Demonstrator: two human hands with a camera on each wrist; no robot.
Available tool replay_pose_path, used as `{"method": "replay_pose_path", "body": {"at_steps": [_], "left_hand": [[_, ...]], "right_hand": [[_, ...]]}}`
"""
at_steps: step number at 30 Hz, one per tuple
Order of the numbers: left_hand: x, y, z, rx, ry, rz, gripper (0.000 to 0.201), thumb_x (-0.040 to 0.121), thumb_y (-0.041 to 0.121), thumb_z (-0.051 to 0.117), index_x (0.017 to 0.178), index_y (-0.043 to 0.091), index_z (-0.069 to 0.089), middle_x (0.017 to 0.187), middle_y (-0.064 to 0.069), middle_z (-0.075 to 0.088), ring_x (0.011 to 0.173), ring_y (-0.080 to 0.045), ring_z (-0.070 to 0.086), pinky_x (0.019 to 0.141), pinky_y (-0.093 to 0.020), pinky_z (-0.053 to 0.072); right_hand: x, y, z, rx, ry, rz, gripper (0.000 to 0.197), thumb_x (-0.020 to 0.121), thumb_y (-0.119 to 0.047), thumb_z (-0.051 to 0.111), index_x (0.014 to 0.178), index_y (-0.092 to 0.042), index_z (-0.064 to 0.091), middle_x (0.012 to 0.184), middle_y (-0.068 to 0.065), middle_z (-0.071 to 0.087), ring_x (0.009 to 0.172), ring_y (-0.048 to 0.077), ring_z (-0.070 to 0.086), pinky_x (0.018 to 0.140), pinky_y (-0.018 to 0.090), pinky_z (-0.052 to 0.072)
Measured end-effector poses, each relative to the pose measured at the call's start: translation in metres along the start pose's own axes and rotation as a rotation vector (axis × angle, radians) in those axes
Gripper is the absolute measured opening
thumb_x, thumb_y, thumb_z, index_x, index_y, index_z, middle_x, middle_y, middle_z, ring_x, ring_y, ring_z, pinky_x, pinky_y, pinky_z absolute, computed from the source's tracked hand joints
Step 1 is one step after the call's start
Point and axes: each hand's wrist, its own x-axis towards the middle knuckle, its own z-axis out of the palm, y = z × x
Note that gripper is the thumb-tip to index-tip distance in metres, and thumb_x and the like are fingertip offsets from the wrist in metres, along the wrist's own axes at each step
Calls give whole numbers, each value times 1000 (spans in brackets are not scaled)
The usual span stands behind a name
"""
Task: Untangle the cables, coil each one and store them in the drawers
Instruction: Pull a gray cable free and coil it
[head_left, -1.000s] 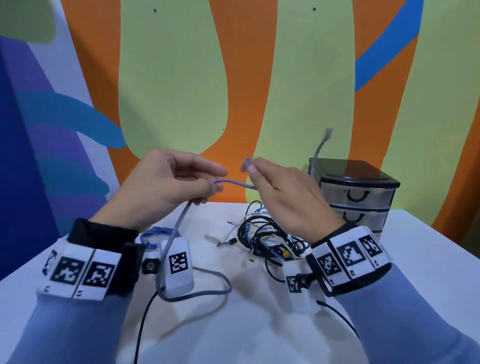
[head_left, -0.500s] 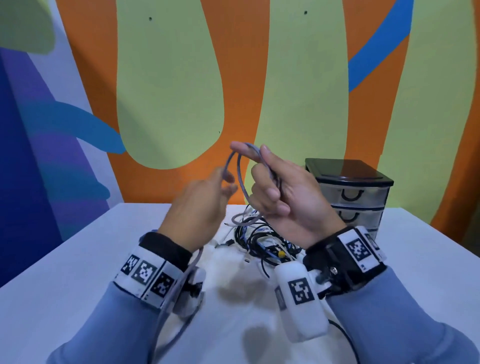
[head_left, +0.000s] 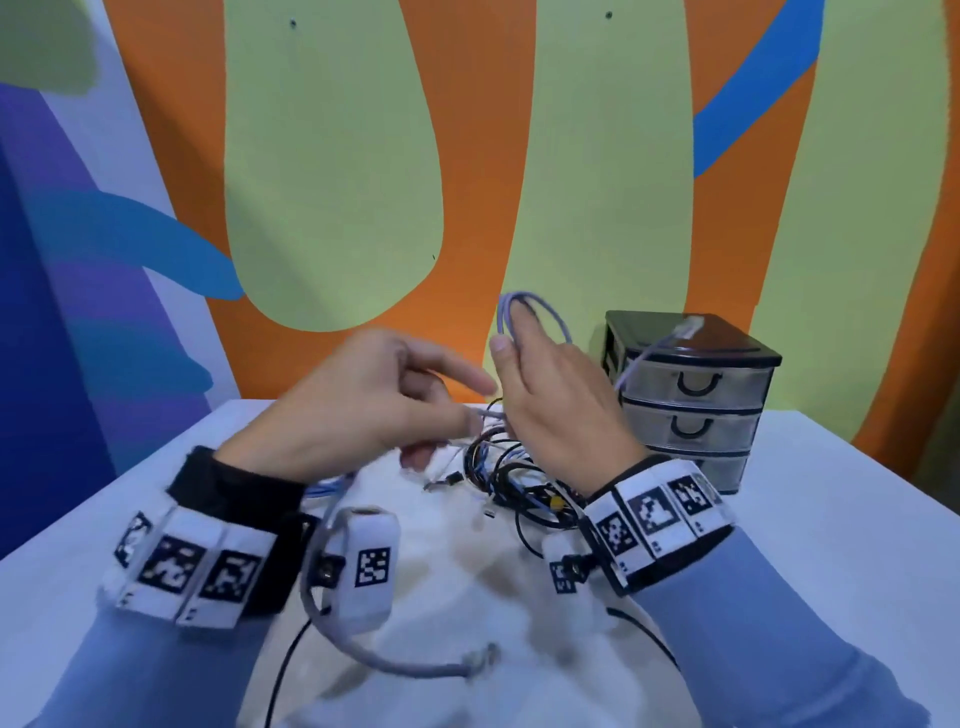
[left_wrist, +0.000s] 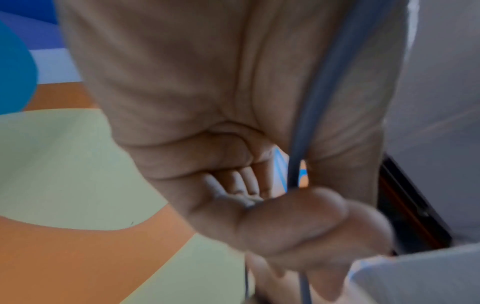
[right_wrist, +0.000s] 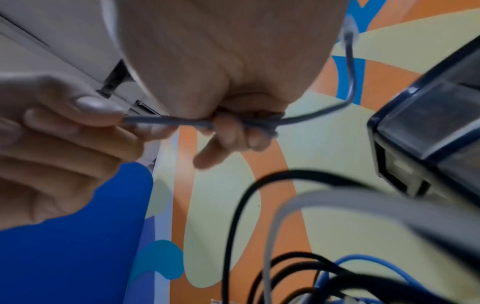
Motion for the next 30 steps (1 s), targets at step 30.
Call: {"method": "replay_pose_path", "body": {"at_steps": [30], "left_hand": [[31, -28, 24, -323, 269, 241, 29, 95, 23, 60, 109, 6, 78, 84, -12, 68, 77, -23, 65, 75, -33, 58]], "right_hand": [[-4, -11, -11, 1861, -346, 360, 42, 110, -41, 39, 71, -24, 37, 53, -8, 6, 39, 9, 2, 35, 20, 7]]}}
